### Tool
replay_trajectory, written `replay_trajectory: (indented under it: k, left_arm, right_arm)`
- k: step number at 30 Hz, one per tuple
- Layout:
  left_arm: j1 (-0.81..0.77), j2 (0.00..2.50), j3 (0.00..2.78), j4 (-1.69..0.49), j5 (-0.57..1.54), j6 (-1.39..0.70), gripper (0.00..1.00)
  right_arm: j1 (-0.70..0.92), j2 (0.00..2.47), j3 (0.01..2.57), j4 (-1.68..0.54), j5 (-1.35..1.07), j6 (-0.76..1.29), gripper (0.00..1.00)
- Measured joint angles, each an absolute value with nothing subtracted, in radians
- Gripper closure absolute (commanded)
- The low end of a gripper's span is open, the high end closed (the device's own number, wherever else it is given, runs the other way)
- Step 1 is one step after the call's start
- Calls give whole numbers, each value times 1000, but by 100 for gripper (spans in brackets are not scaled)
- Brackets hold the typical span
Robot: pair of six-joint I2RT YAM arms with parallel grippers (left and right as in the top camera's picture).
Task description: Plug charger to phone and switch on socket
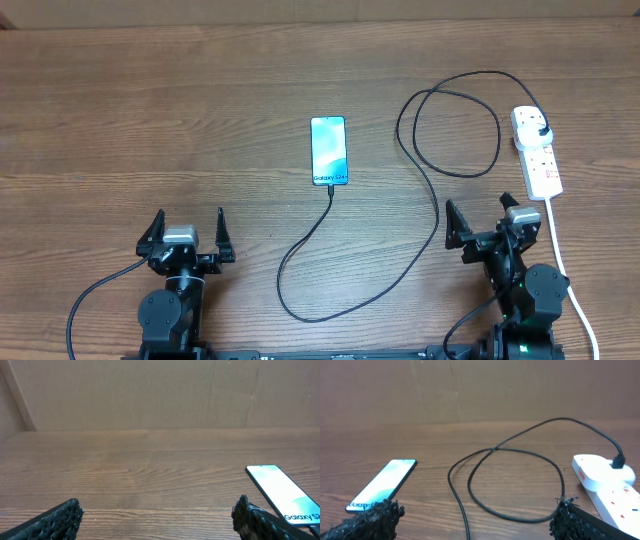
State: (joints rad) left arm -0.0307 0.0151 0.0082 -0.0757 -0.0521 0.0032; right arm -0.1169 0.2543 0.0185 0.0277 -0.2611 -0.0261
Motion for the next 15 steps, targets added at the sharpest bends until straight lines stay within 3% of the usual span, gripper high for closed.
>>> replay_trajectory:
  k: [4,15]
  left_arm:
    - [-31,15,8,-76,-52,3,0]
    - [-31,15,8,-76,-52,3,1]
  right_arm:
    - [-117,169,19,-68,-255,-27,0]
    - [-117,11,19,-68,-246,-27,0]
